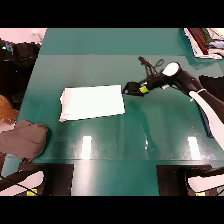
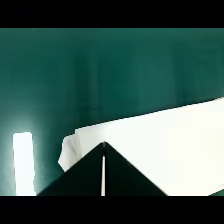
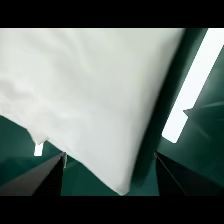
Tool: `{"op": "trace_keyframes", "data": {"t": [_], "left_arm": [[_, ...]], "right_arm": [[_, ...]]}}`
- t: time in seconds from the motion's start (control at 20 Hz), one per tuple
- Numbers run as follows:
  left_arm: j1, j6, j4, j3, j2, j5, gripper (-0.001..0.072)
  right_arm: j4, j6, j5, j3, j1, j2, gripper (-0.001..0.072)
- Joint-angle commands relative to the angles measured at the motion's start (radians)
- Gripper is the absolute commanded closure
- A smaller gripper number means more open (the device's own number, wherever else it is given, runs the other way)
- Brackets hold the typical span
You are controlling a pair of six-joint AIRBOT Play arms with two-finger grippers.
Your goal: Fold the shirts.
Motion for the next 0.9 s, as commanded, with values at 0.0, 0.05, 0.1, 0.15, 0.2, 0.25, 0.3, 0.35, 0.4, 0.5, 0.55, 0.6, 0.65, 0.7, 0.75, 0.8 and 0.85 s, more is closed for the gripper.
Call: {"op": "trace_keyframes", "data": {"t": [0.0,0.05,0.1,0.15,0.2,0.25,0.3,0.35,0.4,0.5,0.55,0.6,0.65,0.7,0.75,0.8,0.85], "left_arm": [[0.001,0.000,-0.022,-0.003,-0.001,0.003,0.0682],[0.001,0.000,-0.022,-0.004,-0.001,0.006,0.0682],[0.001,0.000,-0.022,-0.004,-0.001,0.006,0.0682],[0.001,0.000,-0.022,-0.005,-0.002,0.006,0.0682],[0.001,0.000,-0.022,-0.005,-0.002,0.006,0.0682],[0.001,0.000,-0.022,-0.005,-0.002,0.006,0.0682],[0.001,0.000,-0.022,-0.005,-0.002,0.006,0.0682],[0.001,0.000,-0.022,-0.005,-0.002,0.005,0.0682],[0.001,0.000,-0.025,-0.005,-0.002,0.005,0.0682],[-0.009,0.000,-0.027,-0.005,-0.001,-0.003,0.0683],[-0.027,0.001,-0.024,-0.005,-0.001,-0.002,0.0683],[-0.054,0.000,-0.018,-0.005,-0.001,0.003,0.0684],[-0.083,0.001,-0.016,-0.005,-0.002,0.008,0.0684],[-0.113,0.001,-0.016,-0.005,-0.002,0.013,0.0684],[-0.143,0.001,-0.016,-0.005,-0.001,0.016,0.0683],[-0.170,0.000,-0.016,-0.005,-0.001,0.017,0.0683],[-0.196,0.000,-0.016,-0.005,-0.001,0.017,0.0683]], "right_arm": [[0.092,0.011,-0.048,-0.103,-0.064,-0.034,0.0089],[0.126,-0.012,-0.041,-0.091,-0.051,-0.068,0.0090],[0.156,-0.025,-0.033,-0.066,-0.032,-0.106,0.0090],[0.175,-0.026,-0.024,-0.034,-0.010,-0.143,0.0101],[0.190,-0.027,-0.012,0.006,0.015,-0.183,0.0142],[0.208,-0.027,0.002,0.050,0.044,-0.226,0.0142],[0.230,-0.027,0.014,0.093,0.074,-0.266,0.0141],[0.251,-0.027,0.024,0.132,0.100,-0.300,0.0142],[0.259,-0.028,0.026,0.173,0.127,-0.330,0.0183],[0.255,-0.044,0.019,0.246,0.165,-0.365,0.0396],[0.247,-0.051,0.011,0.279,0.176,-0.375,0.0522],[0.247,-0.063,0.002,0.306,0.180,-0.376,0.0663],[0.240,-0.066,0.001,0.333,0.175,-0.374,0.0694],[0.214,-0.066,0.011,0.365,0.162,-0.368,0.0695],[0.186,-0.065,0.021,0.391,0.140,-0.355,0.0695],[0.150,-0.064,0.024,0.413,0.111,-0.333,0.0695],[0.106,-0.058,0.028,0.431,0.071,-0.298,0.0695]]}}
